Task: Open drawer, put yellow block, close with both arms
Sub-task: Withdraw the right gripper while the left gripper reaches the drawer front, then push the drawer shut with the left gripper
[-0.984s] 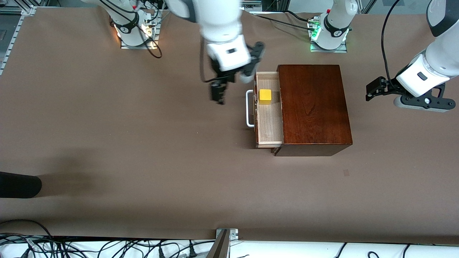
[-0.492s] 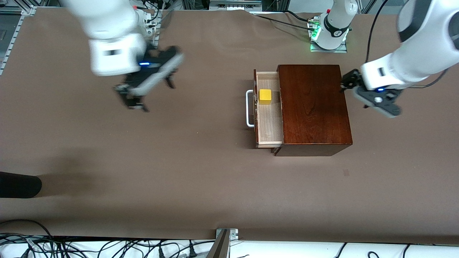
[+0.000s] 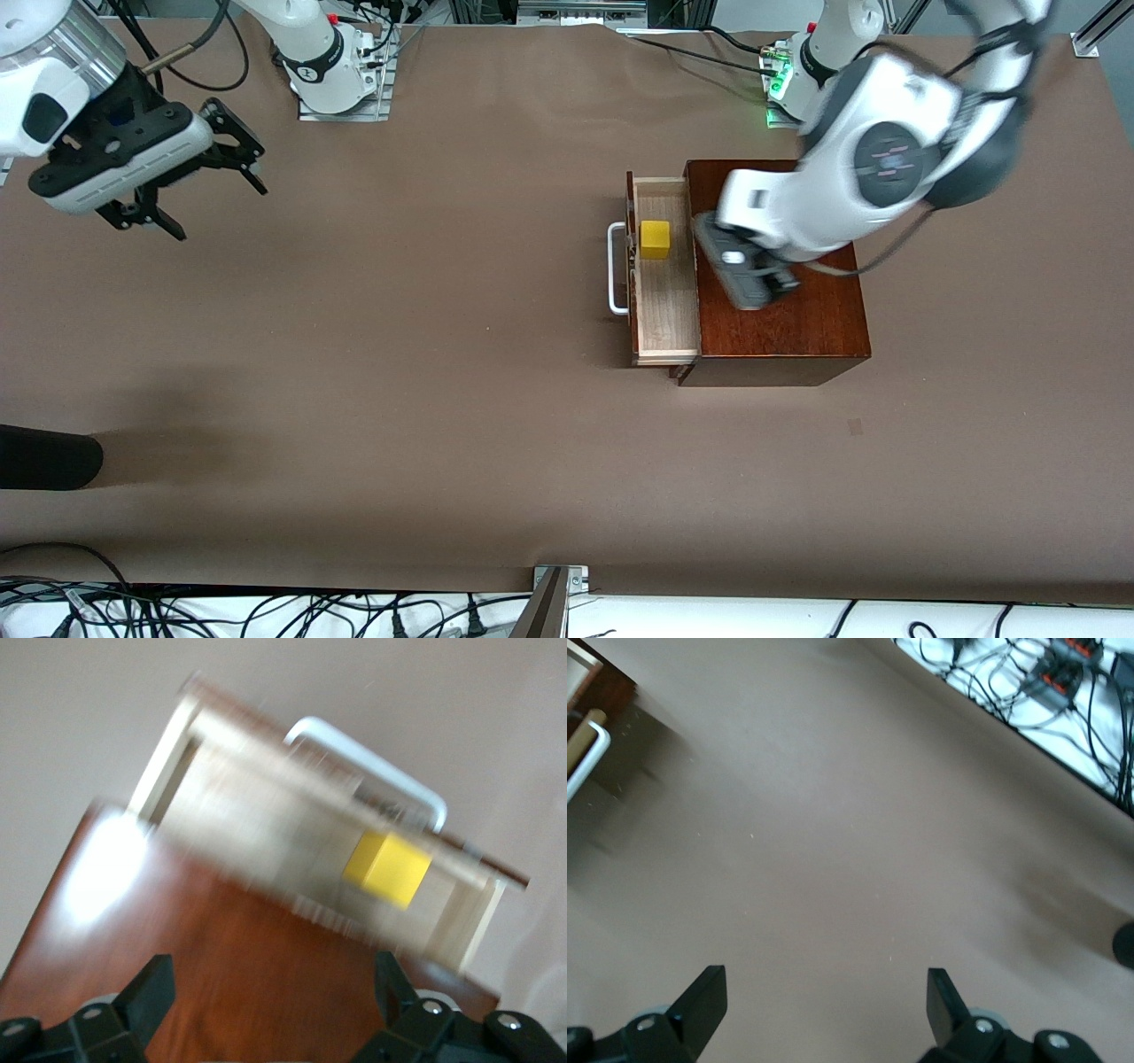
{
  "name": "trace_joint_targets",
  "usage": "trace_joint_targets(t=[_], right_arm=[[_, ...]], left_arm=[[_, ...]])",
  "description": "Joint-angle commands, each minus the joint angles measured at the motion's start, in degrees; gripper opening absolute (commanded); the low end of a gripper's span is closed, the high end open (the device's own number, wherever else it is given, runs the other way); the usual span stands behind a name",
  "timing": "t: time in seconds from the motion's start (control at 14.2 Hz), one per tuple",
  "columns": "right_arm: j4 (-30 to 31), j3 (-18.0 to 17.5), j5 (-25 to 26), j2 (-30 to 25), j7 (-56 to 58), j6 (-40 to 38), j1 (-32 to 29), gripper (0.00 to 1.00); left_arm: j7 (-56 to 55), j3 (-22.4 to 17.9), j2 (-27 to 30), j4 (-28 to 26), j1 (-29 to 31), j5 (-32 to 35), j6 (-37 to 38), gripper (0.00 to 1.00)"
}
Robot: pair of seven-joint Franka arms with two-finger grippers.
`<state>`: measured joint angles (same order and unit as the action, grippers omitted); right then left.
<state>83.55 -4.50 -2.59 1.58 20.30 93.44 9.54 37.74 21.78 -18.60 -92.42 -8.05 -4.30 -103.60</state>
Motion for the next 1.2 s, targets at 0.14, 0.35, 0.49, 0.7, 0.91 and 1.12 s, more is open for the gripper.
trace_joint_targets(t=[0.14, 0.35, 0.49, 0.7, 0.91, 1.12], right_arm=[[7.7, 3.1, 0.0, -2.6, -0.9, 3.4, -0.6, 1.00], [10.3, 4.7, 0.0, -2.7, -3.4, 5.1, -0.6, 1.00], [10.8, 4.9, 0.0, -2.6, -8.5, 5.0, -0.6, 1.00], [11.2, 4.9, 0.5, -1.9, -14.0, 5.7, -0.6, 1.00], [13.6, 4.9, 0.5, -1.1, -15.8, 9.6, -0.6, 1.00], [14.0, 4.9, 0.5, -0.4, -15.8, 10.6, -0.6, 1.00]], left_arm=[[4.3, 6.7, -10.5, 5.4, -6.6, 7.4, -9.8, 1.00], [8.5, 6.7, -15.4, 5.3, -10.1, 13.0, -13.0, 1.00], [12.3, 6.7, -17.1, 4.9, -10.8, 14.4, -12.5, 1.00], [14.2, 5.6, -16.8, 4.3, -10.8, 14.8, -6.3, 1.00], [14.3, 1.9, -16.0, 4.6, -10.7, 14.8, 2.1, 1.00], [14.5, -1.0, -15.5, 4.6, -10.5, 14.8, 7.4, 1.00]])
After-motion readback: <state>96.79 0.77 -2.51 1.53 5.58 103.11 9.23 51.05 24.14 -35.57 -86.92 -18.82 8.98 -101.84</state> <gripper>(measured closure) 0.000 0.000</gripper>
